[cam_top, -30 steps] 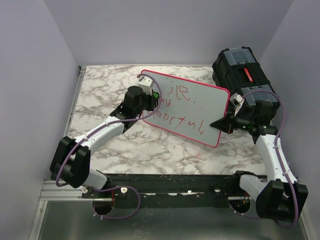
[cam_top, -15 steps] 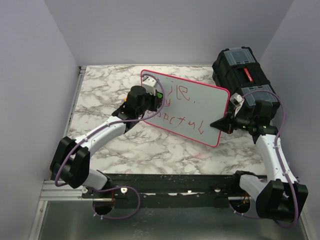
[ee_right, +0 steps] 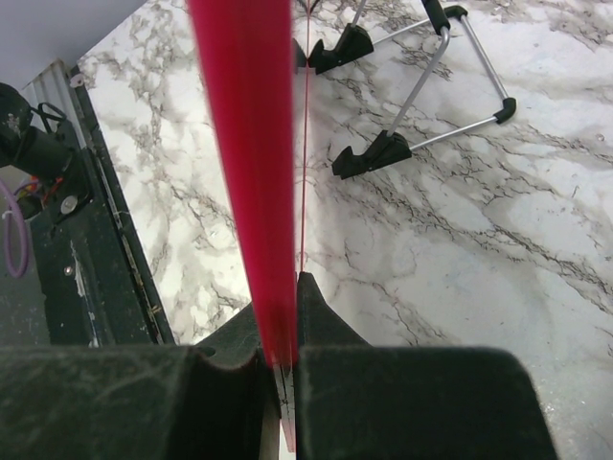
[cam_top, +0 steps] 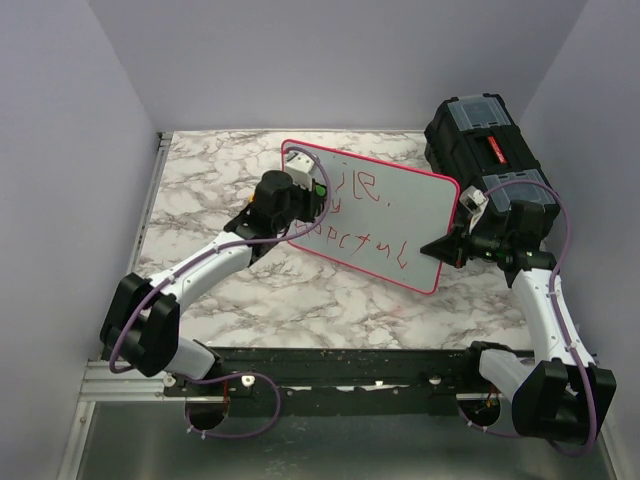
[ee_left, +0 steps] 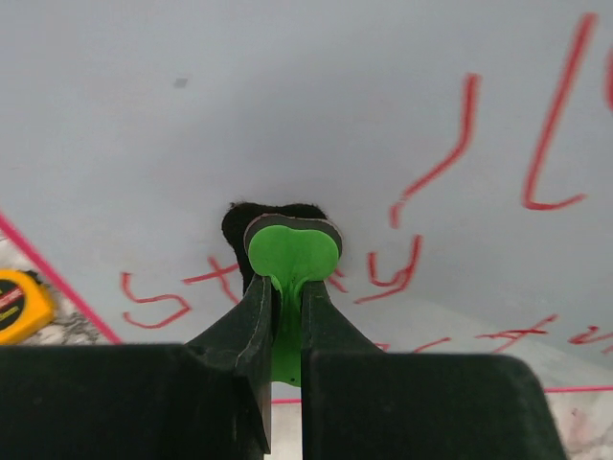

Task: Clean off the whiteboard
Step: Erase the whiteboard using the whiteboard eraser.

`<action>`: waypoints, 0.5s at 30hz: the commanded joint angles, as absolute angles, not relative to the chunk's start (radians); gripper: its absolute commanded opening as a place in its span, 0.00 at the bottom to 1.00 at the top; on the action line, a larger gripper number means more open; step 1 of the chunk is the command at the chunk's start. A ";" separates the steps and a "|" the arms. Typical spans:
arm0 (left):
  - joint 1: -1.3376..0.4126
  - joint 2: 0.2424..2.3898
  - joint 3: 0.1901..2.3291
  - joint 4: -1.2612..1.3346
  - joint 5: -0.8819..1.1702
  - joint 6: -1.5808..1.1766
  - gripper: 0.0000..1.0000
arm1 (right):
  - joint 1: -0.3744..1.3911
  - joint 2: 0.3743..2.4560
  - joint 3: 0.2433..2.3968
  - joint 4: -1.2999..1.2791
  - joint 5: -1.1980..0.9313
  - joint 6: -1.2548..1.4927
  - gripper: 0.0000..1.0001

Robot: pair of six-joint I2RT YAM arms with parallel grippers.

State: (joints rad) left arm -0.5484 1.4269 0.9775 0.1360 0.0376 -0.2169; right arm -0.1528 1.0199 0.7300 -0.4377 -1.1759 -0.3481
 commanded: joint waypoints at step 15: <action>-0.478 1.413 1.009 0.140 0.056 -0.204 0.00 | -0.148 1.001 0.744 -0.408 -1.198 -0.402 0.00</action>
